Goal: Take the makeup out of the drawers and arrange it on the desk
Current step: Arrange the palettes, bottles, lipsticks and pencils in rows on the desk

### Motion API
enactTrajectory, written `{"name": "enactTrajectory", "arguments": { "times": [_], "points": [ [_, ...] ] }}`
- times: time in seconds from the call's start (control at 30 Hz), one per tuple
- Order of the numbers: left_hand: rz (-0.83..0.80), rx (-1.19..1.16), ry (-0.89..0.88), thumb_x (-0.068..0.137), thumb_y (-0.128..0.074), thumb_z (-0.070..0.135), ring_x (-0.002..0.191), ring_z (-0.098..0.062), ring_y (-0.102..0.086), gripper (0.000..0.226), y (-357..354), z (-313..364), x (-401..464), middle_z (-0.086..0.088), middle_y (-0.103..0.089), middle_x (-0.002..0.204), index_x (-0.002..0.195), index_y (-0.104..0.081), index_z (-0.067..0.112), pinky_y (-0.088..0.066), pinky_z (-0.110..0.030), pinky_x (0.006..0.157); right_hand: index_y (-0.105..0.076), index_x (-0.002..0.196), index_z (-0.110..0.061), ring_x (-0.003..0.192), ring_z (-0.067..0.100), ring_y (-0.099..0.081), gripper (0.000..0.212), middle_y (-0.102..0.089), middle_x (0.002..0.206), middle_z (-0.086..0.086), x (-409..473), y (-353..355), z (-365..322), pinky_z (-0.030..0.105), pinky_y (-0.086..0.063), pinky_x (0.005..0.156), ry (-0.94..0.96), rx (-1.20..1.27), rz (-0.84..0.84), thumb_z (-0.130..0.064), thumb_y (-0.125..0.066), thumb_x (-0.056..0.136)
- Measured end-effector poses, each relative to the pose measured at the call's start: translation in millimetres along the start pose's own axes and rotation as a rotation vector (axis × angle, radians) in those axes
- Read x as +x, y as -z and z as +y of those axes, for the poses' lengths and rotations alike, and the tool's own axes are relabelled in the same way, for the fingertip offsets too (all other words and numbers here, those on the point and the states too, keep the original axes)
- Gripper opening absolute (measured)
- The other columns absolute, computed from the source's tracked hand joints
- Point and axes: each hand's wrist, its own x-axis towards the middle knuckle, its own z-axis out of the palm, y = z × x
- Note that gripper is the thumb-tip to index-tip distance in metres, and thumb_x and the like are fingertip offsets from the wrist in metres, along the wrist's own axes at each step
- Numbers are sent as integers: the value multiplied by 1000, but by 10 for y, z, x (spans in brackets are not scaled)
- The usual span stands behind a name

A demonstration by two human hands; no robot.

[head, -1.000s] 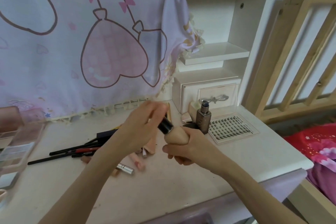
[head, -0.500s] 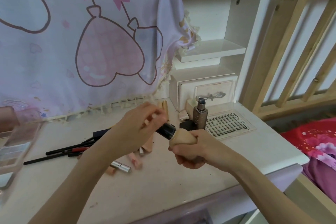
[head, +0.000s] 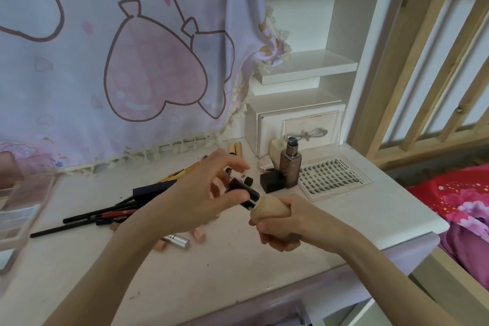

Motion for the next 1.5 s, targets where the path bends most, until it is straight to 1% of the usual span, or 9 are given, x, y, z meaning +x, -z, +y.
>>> {"name": "enactTrajectory", "arguments": {
  "times": [0.13,0.23,0.33,0.57,0.83,1.03,1.2,1.33,1.5],
  "points": [
    [-97,-14,-75,84,-62,9,101,-4,-50,29,6,-31,-16,15,-53,104,94,-54,35,-46,-19,79,-66,91,-13,57,12,-54,20,-62,72,1,-26,47,60,20,-36,44,22,46,1,-26,-70,75],
    [-30,118,16,87,-56,30,77,-4,-51,10,-22,20,55,20,-57,77,91,-53,39,-38,-14,69,-68,91,-21,61,10,-55,17,-62,73,-2,-16,20,124,20,-37,47,18,32,22,-26,-70,74],
    [14,247,104,87,-43,47,74,-6,-52,18,-77,29,152,9,-56,89,95,-52,34,-33,-13,58,-68,92,-22,61,8,-54,19,-63,72,-3,-2,-3,169,20,-41,50,29,17,74,-27,-70,74],
    [-83,94,-93,87,-59,13,89,-8,-51,25,-59,34,196,17,-52,102,102,-56,33,-42,-24,80,-64,105,-11,57,12,-49,31,-61,73,0,-43,57,246,21,-42,54,57,68,168,-24,-68,78],
    [56,265,-8,74,-39,63,70,4,-50,25,-147,103,522,14,-55,76,81,-52,42,-37,-11,61,-54,108,-15,68,19,-51,32,-61,77,-2,-83,86,309,26,-44,59,132,56,301,-20,-66,79],
    [-107,133,-125,86,-59,14,90,2,-52,35,-131,112,507,22,-52,101,97,-53,46,-42,-18,77,-49,115,-1,73,23,-54,29,-58,86,14,-183,152,318,28,-46,60,166,83,369,-8,-58,88],
    [-46,254,-62,93,-46,24,83,-9,-52,17,-185,179,641,9,-52,94,105,-57,26,-41,-27,80,-53,113,-10,85,19,-58,26,-60,104,23,-173,104,321,39,-51,76,156,-63,458,-13,-60,88],
    [-4,323,-82,93,-45,30,77,-3,-48,22,-166,266,741,13,-46,88,106,-59,19,-34,-8,70,-57,107,-18,79,5,-55,23,-61,97,4,-160,101,368,20,-46,70,169,-132,567,-19,-65,86],
    [-27,372,-73,92,-47,33,80,-4,-45,26,-239,318,832,5,-49,96,113,-58,22,-35,-18,71,-61,95,-30,83,5,-52,17,-59,91,-8,-142,131,407,14,-39,72,167,-202,692,-23,-69,82]
  ]
}}
